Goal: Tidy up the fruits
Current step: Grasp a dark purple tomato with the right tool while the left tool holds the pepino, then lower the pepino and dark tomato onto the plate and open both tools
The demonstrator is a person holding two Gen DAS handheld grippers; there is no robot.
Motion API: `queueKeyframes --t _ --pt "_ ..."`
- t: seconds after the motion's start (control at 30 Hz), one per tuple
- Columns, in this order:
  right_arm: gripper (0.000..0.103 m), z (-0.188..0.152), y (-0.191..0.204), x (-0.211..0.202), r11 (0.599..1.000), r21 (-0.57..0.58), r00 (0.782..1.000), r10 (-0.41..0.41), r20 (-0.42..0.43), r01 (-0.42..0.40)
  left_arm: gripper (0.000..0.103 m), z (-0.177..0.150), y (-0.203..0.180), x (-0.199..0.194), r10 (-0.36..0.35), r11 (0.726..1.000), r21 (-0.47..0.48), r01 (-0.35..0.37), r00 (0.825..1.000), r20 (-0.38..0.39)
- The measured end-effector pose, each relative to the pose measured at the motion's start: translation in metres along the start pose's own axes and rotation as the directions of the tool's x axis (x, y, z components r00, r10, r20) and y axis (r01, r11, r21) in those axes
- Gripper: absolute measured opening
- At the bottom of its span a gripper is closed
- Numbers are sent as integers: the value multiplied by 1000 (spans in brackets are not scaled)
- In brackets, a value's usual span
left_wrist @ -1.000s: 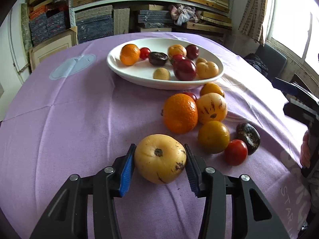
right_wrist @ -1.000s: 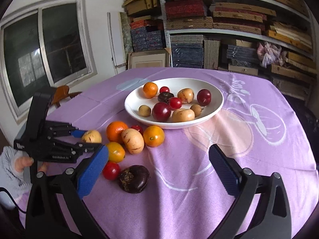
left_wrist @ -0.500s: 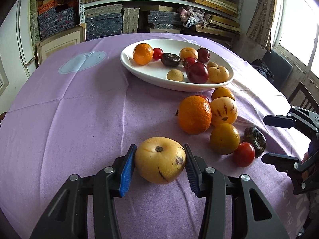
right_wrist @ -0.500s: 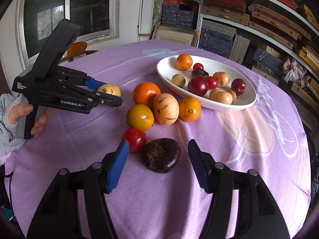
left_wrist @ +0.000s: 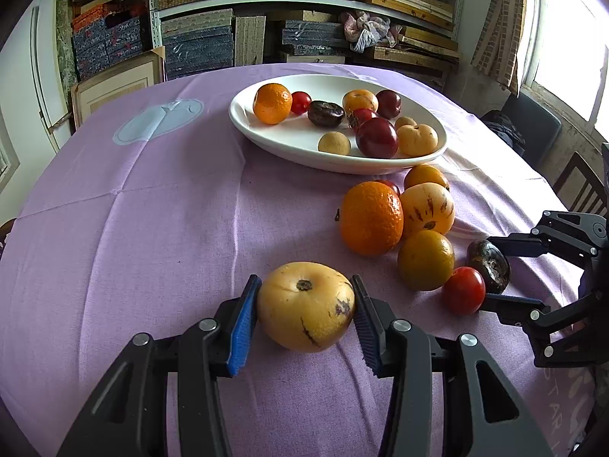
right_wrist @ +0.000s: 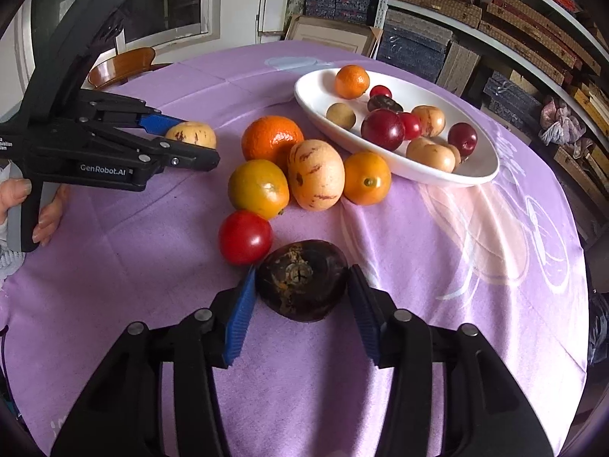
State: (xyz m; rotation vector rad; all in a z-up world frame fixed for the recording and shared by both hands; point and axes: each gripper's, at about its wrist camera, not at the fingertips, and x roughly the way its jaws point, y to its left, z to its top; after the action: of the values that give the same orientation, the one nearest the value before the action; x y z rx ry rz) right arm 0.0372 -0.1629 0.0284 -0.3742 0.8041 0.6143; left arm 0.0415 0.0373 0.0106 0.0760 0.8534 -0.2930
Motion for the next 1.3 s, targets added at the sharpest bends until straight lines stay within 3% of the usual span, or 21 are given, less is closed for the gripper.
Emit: queueKeyframes --t 0.17,0.33,0.4,0.67,0.77,0.87,0.97,1.03,1.13,1.2,1.3 --pt "47 0 -2 0 1000 -1 1000 6 7 -6 48 0 0 0 -3 1000 -3 3 1000 2" --pt "47 0 -27 -15 994 110 996 -10 93 -1 45 5 3 -8 22 1000 -16 -21 999 43" --pt "47 5 -42 -24 987 159 990 -24 137 2 37 17 5 -15 13 999 -35 -11 998 68" --pt "47 53 -91 -35 957 290 967 -75 242 2 36 92 3 -15 52 998 -38 -47 988 147" --pt "47 52 -95 -30 951 306 965 -53 256 -29 40 76 3 -21 -27 999 -42 32 994 105" --pt "47 46 -97 -25 950 310 972 -46 232 -29 63 47 -5 -26 8 1000 18 -10 997 80" --pt "47 44 -100 -25 944 326 971 -35 238 -46 63 24 -13 -20 8 998 67 -10 999 34" --pt "47 44 -98 -29 947 318 968 -41 247 -41 63 12 -19 -11 49 993 109 -50 999 11" --pt "47 42 -98 -34 945 322 964 -35 263 -53 62 2 -17 6 40 994 107 -36 998 -39" --pt "47 41 -98 -35 945 323 964 -35 265 -54 49 3 -17 6 25 994 108 -22 999 -28" --pt "47 41 -98 -36 945 323 963 -35 266 -55 47 3 -18 7 40 993 112 -38 999 -19"
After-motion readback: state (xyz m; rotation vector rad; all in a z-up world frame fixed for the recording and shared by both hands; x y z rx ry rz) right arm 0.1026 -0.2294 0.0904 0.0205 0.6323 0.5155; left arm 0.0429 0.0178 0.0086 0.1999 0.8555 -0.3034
